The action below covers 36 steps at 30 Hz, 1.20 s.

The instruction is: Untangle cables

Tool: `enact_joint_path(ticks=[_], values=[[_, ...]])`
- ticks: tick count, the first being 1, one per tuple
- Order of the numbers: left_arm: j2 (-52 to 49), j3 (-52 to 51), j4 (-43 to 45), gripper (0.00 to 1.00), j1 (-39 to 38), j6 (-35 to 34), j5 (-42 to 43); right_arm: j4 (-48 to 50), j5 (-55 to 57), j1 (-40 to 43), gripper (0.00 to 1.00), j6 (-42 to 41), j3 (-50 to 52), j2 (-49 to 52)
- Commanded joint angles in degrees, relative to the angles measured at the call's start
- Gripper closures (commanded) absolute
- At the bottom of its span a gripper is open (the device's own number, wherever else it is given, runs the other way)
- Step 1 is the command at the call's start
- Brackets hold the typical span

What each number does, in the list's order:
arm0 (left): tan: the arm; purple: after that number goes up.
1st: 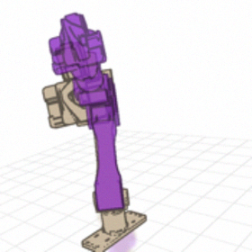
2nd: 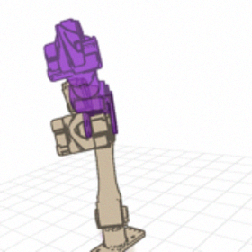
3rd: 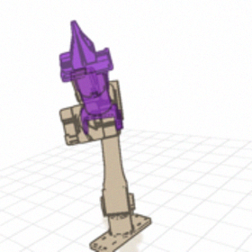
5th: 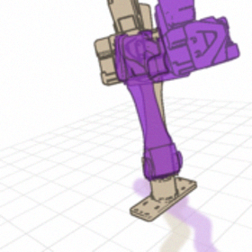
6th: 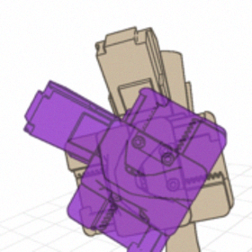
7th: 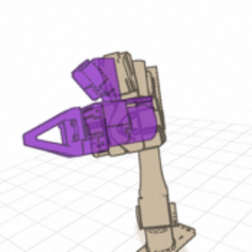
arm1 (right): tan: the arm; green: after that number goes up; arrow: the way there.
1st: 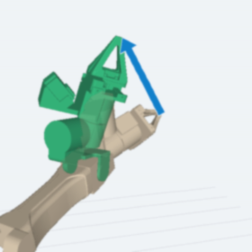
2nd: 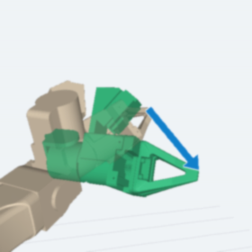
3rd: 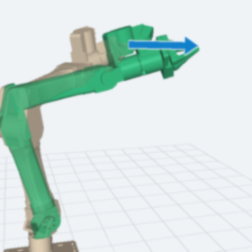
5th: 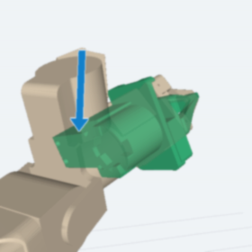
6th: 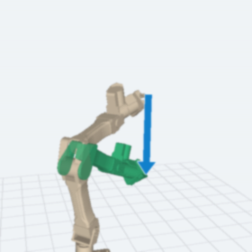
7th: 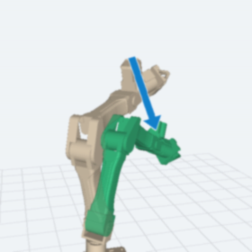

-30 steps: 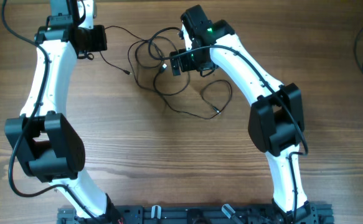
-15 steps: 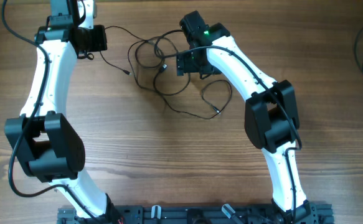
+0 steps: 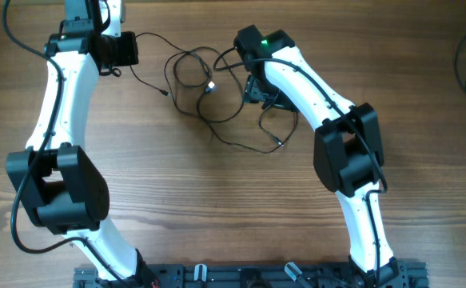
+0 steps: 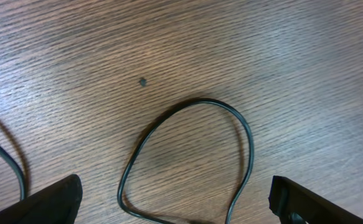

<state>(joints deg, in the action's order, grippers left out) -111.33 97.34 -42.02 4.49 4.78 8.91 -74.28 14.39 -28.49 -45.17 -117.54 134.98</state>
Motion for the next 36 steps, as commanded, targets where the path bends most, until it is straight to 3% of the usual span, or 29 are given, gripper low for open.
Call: enact_joint_path(ticks=[1, 15, 26, 31, 36], values=[[1.1, -0.1, 0.2, 0.96, -0.3, -0.8, 1.1, 0.0, 3.9, -2.1, 0.01, -0.3, -0.1, 1.1], [1.1, -0.1, 0.2, 0.96, -0.2, -0.8, 1.1, -4.7, 2.5, -5.0, 0.02, 14.8, -0.1, -2.9], [1.1, -0.1, 0.2, 0.96, -0.2, 0.7, 1.0, -6.2, -14.8, -5.1, 0.01, 38.3, -0.1, -11.4], [1.1, -0.1, 0.2, 0.95, -0.2, 1.0, 0.9, -9.2, -25.7, -5.1, 0.01, 47.0, -0.1, -11.8], [1.1, -0.1, 0.2, 0.95, -0.2, 1.0, 0.9, -11.4, -29.5, -5.1, 0.0, 54.2, -0.1, -11.8]])
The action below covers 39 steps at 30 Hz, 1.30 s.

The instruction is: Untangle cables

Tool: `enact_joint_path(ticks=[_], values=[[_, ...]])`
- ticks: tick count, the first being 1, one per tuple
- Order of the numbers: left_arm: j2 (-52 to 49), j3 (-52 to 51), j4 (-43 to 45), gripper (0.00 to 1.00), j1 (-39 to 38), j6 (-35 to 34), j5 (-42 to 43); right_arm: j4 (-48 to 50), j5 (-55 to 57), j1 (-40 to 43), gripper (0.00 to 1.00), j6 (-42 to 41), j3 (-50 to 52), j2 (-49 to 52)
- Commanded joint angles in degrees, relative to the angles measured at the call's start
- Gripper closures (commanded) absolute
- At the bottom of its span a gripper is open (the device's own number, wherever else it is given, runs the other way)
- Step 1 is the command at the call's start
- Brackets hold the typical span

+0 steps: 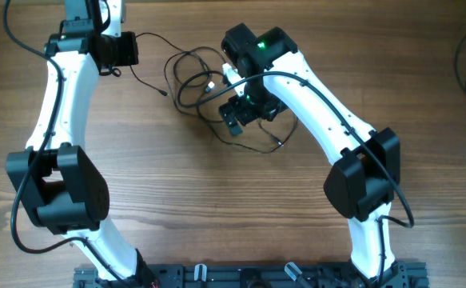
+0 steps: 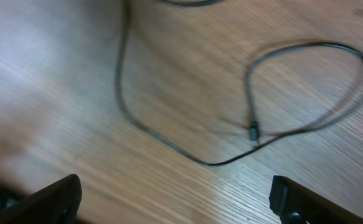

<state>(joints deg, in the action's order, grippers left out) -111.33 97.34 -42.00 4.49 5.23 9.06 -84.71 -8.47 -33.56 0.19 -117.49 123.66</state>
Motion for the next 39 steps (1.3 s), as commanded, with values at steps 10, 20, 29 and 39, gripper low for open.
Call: enact_joint_path(ticks=[10, 20, 29, 39], values=[[1.1, -0.1, 0.4, 0.95, -0.2, 0.5, 0.7, -2.3, -9.8, -0.3, 0.0, 14.9, -0.1, -0.4], [1.1, -0.1, 0.4, 0.95, -0.2, 0.5, 0.8, 8.3, -6.4, -0.3, 0.01, 12.5, 5.9, -0.3], [1.1, -0.1, 0.4, 0.95, -0.2, 0.5, 0.9, 11.5, -6.4, -0.3, 0.01, 12.8, 12.9, -0.3], [1.1, -0.1, 0.4, 0.95, -0.2, 0.5, 0.9, 17.5, -6.6, -0.3, 0.03, 12.7, 19.7, -0.3]])
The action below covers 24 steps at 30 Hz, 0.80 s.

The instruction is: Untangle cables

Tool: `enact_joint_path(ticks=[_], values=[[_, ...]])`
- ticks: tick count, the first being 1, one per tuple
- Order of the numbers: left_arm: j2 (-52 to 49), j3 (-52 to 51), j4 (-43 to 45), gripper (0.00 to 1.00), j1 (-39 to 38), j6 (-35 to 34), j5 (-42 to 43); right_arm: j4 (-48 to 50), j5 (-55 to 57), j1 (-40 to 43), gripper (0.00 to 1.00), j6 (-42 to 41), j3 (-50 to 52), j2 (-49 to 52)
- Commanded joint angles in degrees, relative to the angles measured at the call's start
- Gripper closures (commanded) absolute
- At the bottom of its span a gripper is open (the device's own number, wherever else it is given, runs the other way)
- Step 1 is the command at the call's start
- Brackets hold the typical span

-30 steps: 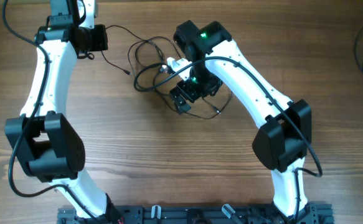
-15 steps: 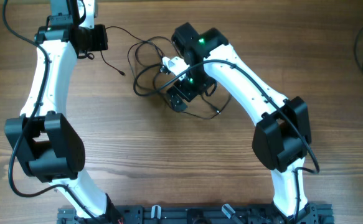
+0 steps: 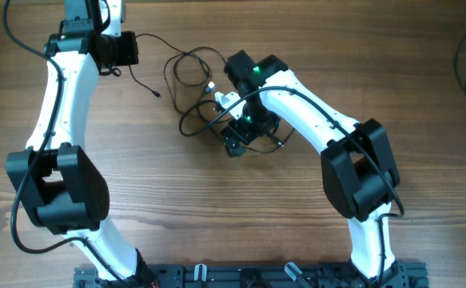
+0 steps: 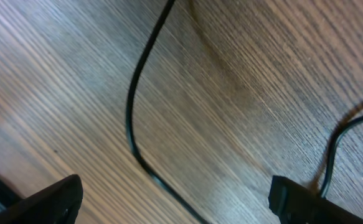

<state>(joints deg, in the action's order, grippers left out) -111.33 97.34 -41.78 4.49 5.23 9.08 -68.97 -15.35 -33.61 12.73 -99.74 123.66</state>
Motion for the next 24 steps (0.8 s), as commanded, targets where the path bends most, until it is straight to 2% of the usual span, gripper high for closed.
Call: enact_joint_path(ticks=[1, 8, 10, 12, 13, 14, 16, 20, 24], values=[[1.1, -0.1, 0.2, 0.95, -0.2, 0.5, 0.9, 2.6, 0.3, -0.3, 0.04, 0.2, 2.4, -0.3], [1.1, -0.1, 0.2, 0.95, -0.2, 0.5, 0.9, 5.1, 0.3, -0.3, 0.08, 0.7, 3.1, -0.3], [1.1, -0.1, 0.2, 0.95, -0.2, 0.5, 0.9, 5.4, 0.3, -0.3, 0.15, 0.8, 3.1, -0.3], [1.1, -0.1, 0.2, 0.95, -0.2, 0.5, 0.9, 5.7, 0.3, -0.3, 0.3, 0.8, 3.2, -0.3], [1.1, -0.1, 0.2, 0.95, -0.2, 0.5, 0.9, 6.0, 0.3, -0.3, 0.57, 0.7, 3.4, -0.3], [1.1, -0.1, 0.2, 0.95, -0.2, 0.5, 0.9, 6.6, 1.4, -0.3, 0.96, -0.7, 3.6, -0.3], [1.1, -0.1, 0.2, 0.95, -0.2, 0.5, 0.9, 8.2, 6.4, -0.3, 0.96, -6.5, 3.9, -0.3], [1.1, -0.1, 0.2, 0.95, -0.2, 0.5, 0.9, 10.3, 24.1, -0.1, 0.96, -20.6, 3.9, -0.3], [1.1, -0.1, 0.3, 0.95, -0.2, 0.5, 1.9, 11.9, 33.3, 0.7, 0.96, -29.7, 3.7, -1.0]])
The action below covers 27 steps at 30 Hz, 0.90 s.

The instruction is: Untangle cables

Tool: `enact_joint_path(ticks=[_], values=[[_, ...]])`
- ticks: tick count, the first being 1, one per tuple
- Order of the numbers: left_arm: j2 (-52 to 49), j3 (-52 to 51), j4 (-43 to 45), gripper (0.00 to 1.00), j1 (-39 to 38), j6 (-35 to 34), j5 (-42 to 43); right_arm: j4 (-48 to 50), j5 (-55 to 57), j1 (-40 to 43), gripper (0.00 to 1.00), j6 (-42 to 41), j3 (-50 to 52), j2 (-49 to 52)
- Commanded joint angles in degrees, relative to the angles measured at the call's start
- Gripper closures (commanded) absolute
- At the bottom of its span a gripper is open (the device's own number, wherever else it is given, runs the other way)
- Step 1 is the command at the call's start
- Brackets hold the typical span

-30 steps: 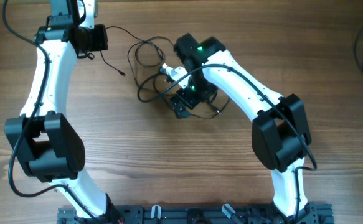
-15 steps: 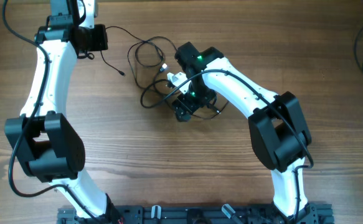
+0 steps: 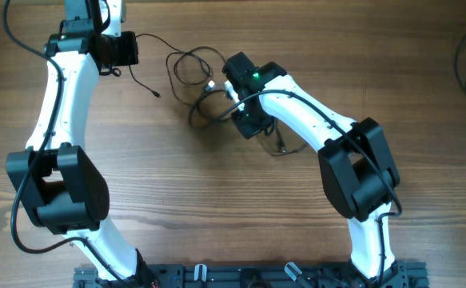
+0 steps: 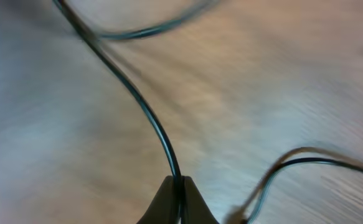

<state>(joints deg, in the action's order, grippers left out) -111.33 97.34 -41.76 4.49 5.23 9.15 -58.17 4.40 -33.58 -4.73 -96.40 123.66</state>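
Thin black cables (image 3: 191, 66) lie looped and tangled on the wooden table, with a white plug (image 3: 211, 84) among them. My right gripper (image 3: 247, 120) sits low at the tangle's right side. In the right wrist view it (image 4: 180, 182) is shut on one black strand (image 4: 149, 118), which rises from the pinched fingertips. A second strand (image 4: 296, 163) curves past at the right. My left gripper (image 3: 123, 50) is at the far left, and a strand of cable (image 3: 157, 38) runs straight into it.
A separate dark cable loop lies at the table's right edge. The left arm's own cable (image 3: 13, 32) hangs at the far left corner. A black rail (image 3: 248, 276) runs along the near edge.
My right gripper was open above bare wood with a strand beneath it. Now it is shut on a black strand and sits a little farther back. The lower loop of the tangle has drawn in.
My right gripper stood open over a loop at the tangle's right side. It was then open over the lower strands, then lower still toward the near side. Now it pinches one strand. The left arm has stayed put throughout.
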Motion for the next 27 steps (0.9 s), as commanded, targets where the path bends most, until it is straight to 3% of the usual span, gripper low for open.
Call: enact_joint_path(ticks=[1, 17, 27], values=[[1.1, -0.1, 0.3, 0.95, -0.2, 0.5, 2.0, 1.8, 14.1, 0.9, 0.96, -13.3, 0.1, -1.5], [1.1, -0.2, 0.2, 0.94, -0.2, 0.5, 2.2, 8.1, 16.7, 5.7, 0.96, -18.4, -4.4, -14.6], [1.1, -0.2, -0.1, 0.95, -0.2, 0.5, 3.3, 9.6, 16.5, 13.1, 0.96, -19.5, -7.2, -15.9]])
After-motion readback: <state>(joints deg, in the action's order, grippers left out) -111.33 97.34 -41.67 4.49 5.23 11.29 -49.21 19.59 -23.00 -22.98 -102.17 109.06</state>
